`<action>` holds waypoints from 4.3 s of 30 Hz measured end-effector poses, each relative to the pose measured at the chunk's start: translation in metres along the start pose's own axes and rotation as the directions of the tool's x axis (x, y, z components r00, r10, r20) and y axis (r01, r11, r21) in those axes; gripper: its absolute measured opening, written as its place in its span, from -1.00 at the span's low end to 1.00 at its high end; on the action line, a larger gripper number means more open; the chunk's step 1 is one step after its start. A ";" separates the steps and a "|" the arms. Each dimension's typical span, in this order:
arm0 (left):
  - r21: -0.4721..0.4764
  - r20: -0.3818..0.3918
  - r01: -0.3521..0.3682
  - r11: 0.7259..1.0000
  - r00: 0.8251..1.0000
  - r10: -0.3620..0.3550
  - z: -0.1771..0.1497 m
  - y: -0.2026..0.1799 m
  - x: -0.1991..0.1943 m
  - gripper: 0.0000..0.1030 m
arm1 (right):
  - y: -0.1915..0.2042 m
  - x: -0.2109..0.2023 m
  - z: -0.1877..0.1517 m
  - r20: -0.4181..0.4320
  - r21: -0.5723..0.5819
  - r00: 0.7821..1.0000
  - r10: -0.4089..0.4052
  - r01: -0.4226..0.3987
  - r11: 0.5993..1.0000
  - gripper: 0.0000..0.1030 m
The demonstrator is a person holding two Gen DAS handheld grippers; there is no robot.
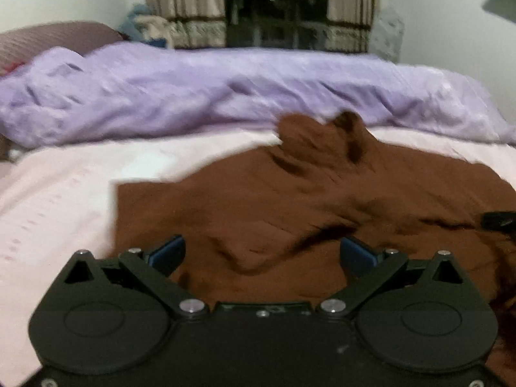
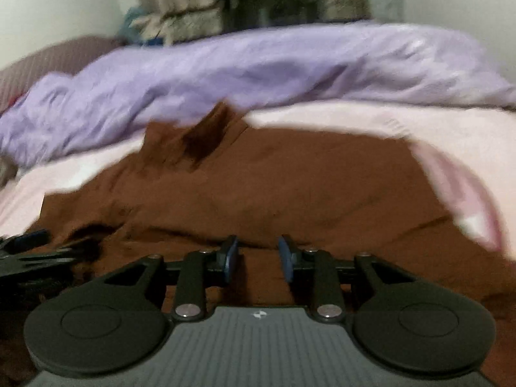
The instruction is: Fold large clothes
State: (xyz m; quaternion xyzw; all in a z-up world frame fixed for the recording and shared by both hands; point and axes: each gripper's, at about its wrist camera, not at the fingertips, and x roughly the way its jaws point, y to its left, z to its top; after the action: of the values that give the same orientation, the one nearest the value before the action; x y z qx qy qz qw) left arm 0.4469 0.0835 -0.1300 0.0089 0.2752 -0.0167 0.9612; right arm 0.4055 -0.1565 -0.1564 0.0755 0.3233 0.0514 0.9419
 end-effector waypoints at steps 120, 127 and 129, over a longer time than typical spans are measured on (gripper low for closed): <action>-0.174 -0.192 0.045 0.984 0.978 -0.078 -0.109 0.066 -0.229 -0.68 | -0.131 -0.208 -0.112 -0.039 0.025 0.992 -0.123 0.124 0.992 -0.81; -0.142 -0.056 0.075 0.987 0.995 -0.084 -0.038 0.068 -0.205 -0.70 | -0.121 -0.198 -0.056 0.086 0.027 0.992 -0.087 0.085 0.996 -0.84; -0.147 0.000 0.084 0.985 0.996 -0.085 -0.011 0.073 -0.193 -0.70 | -0.118 -0.182 -0.034 0.094 0.030 0.992 -0.079 0.076 0.997 -0.85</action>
State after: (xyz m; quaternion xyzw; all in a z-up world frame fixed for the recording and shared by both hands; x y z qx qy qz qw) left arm 0.2805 0.1615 -0.0368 -0.0738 0.2790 -0.0371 0.9567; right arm 0.2473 -0.2948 -0.0944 0.0774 0.2812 0.0069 0.9565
